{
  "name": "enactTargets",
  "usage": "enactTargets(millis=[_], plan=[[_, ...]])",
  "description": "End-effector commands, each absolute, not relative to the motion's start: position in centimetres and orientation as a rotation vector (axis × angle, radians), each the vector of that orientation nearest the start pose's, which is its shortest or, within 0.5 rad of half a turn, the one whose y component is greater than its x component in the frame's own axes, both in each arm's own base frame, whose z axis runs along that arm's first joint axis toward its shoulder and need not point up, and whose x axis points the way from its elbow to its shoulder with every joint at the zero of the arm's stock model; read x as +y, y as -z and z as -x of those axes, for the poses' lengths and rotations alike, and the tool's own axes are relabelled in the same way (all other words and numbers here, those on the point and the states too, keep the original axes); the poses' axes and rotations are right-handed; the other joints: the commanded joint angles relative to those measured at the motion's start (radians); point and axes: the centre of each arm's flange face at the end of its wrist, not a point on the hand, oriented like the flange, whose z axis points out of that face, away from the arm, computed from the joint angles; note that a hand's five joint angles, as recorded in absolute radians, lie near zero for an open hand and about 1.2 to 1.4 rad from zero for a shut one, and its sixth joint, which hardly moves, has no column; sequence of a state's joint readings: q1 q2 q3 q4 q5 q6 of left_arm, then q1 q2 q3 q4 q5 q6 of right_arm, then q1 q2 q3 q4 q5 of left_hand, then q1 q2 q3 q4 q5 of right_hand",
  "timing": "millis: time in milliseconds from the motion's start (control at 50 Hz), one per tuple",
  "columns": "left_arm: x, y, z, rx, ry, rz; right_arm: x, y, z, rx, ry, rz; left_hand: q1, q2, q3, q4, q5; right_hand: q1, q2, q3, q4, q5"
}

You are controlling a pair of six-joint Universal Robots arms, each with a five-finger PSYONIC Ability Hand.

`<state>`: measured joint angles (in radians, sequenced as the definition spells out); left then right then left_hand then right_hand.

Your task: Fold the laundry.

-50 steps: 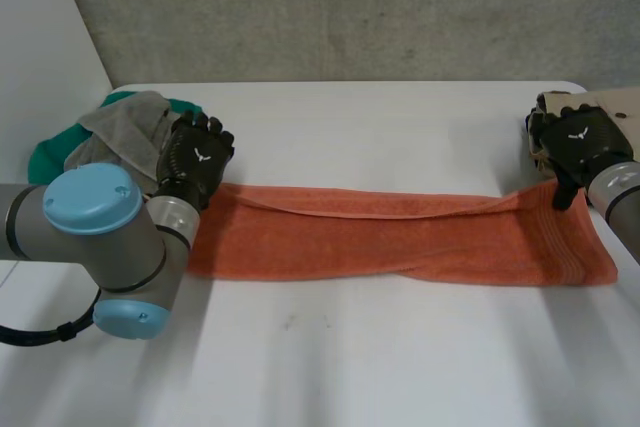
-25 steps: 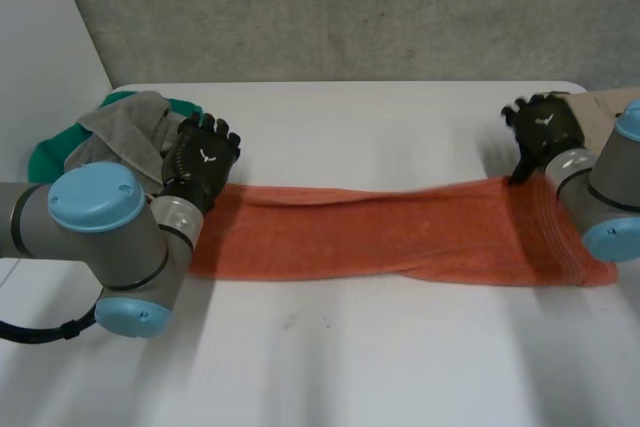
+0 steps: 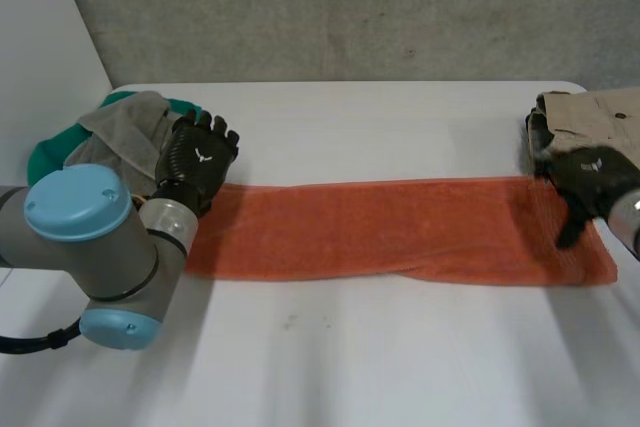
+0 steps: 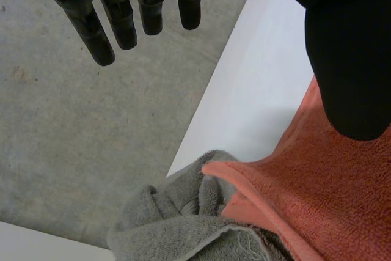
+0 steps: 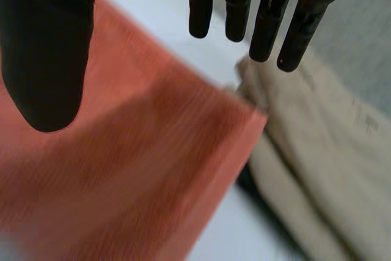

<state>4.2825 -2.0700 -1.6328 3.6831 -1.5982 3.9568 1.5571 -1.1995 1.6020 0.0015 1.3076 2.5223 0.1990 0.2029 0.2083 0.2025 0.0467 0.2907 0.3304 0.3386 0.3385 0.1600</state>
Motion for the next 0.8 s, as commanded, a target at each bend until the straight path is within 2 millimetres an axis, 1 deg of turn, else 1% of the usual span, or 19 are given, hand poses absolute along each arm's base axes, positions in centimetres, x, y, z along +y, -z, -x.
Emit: enactTargets(millis=[20,100,180,280,300,340,360,380,400,480,520,580,620,640,660,700,760,780,800], plan=[[-29.3,-16.9,28.0,1.716,2.011,-1.162,-32.5,-16.1,-13.0,2.598,1.740,1.131,0.009,0.005,-0.001,0.005,-0.014,0.173,0.133,0.125,0.125,0.129],[-29.2,-16.8,28.2,1.716,2.015,-1.168,-33.2,-15.6,-12.2,2.601,1.777,1.118,0.009,0.005,-0.001,0.005,-0.014,0.170,0.130,0.122,0.122,0.126],[-29.1,-16.8,28.2,1.719,2.012,-1.170,-33.8,-14.0,-11.9,2.623,1.735,1.109,0.009,0.005,-0.001,0.005,-0.014,0.167,0.127,0.119,0.119,0.123],[-29.1,-16.7,28.1,1.722,2.011,-1.168,-34.2,-12.8,-11.8,2.637,1.704,1.113,0.009,0.005,-0.001,0.005,-0.014,0.211,0.171,0.163,0.163,0.167],[-29.1,-16.8,28.1,1.721,2.012,-1.167,-34.3,-12.7,-11.7,2.639,1.702,1.111,0.006,0.002,-0.004,0.002,-0.016,0.313,0.273,0.265,0.265,0.269],[-29.1,-16.8,28.1,1.721,2.012,-1.167,-34.6,-12.1,-11.4,2.647,1.689,1.099,0.009,0.005,-0.001,0.005,-0.014,0.664,0.625,0.616,0.616,0.620],[-29.1,-16.8,28.1,1.719,2.014,-1.166,-34.7,-12.0,-11.2,2.653,1.685,1.096,0.009,0.005,-0.001,0.005,-0.014,0.724,0.685,0.676,0.677,0.680],[-29.1,-16.8,28.1,1.719,2.014,-1.166,-34.7,-11.9,-11.1,2.659,1.682,1.093,0.009,0.005,-0.001,0.005,-0.014,0.847,0.807,0.799,0.799,0.803],[-29.1,-16.9,28.1,1.718,2.015,-1.165,-34.8,-11.9,-10.9,2.663,1.685,1.090,0.009,0.005,-0.001,0.005,-0.014,1.103,1.063,1.055,1.055,1.059],[-29.1,-17.2,28.1,1.711,2.022,-1.159,-35.4,-12.1,-9.4,2.690,1.734,1.054,0.006,0.002,-0.004,0.002,-0.016,1.106,1.066,1.058,1.058,1.062],[-29.1,-17.6,28.0,1.703,2.030,-1.149,-35.9,-12.4,-8.2,2.712,1.798,1.022,0.009,0.005,-0.001,0.005,-0.014,1.106,1.066,1.058,1.058,1.062],[-28.8,-18.0,27.9,1.696,2.038,-1.148,-36.8,-14.0,-6.2,2.743,1.891,0.995,0.006,0.002,-0.004,0.002,-0.016,1.106,1.066,1.058,1.058,1.062],[-28.6,-18.2,27.8,1.695,2.040,-1.149,-37.0,-14.8,-4.8,2.773,1.929,0.992,0.009,0.005,-0.001,0.005,-0.014,1.106,1.066,1.058,1.058,1.062],[-28.5,-18.3,27.7,1.692,2.042,-1.145,-37.3,-15.3,-3.6,2.801,1.953,0.996,0.006,0.002,-0.004,0.002,-0.016,1.106,1.066,1.058,1.058,1.062],[-28.4,-18.7,27.6,1.685,2.048,-1.135,-37.4,-15.4,-3.1,2.813,1.964,1.002,0.006,0.002,-0.004,0.002,-0.016,1.106,1.066,1.058,1.058,1.062],[-28.3,-18.8,27.5,1.685,2.050,-1.131,-37.5,-15.8,-2.6,2.819,1.986,1.032,0.006,0.002,-0.004,0.002,-0.016,1.106,1.066,1.058,1.058,1.062],[-28.2,-19.4,27.2,1.677,2.056,-1.118,-37.6,-16.1,-2.8,2.816,2.000,1.127,0.009,0.005,-0.001,0.005,-0.014,1.106,1.066,1.058,1.058,1.062],[-28.1,-19.5,27.1,1.674,2.059,-1.116,-37.5,-16.1,-3.1,2.807,2.000,1.150,0.009,0.005,-0.001,0.005,-0.014,1.106,1.066,1.058,1.058,1.062],[-28.1,-19.8,27.1,1.668,2.065,-1.109,-37.5,-16.5,-4.1,2.755,2.019,1.187,0.006,0.002,-0.004,0.002,-0.016,1.106,1.066,1.058,1.058,1.062]])
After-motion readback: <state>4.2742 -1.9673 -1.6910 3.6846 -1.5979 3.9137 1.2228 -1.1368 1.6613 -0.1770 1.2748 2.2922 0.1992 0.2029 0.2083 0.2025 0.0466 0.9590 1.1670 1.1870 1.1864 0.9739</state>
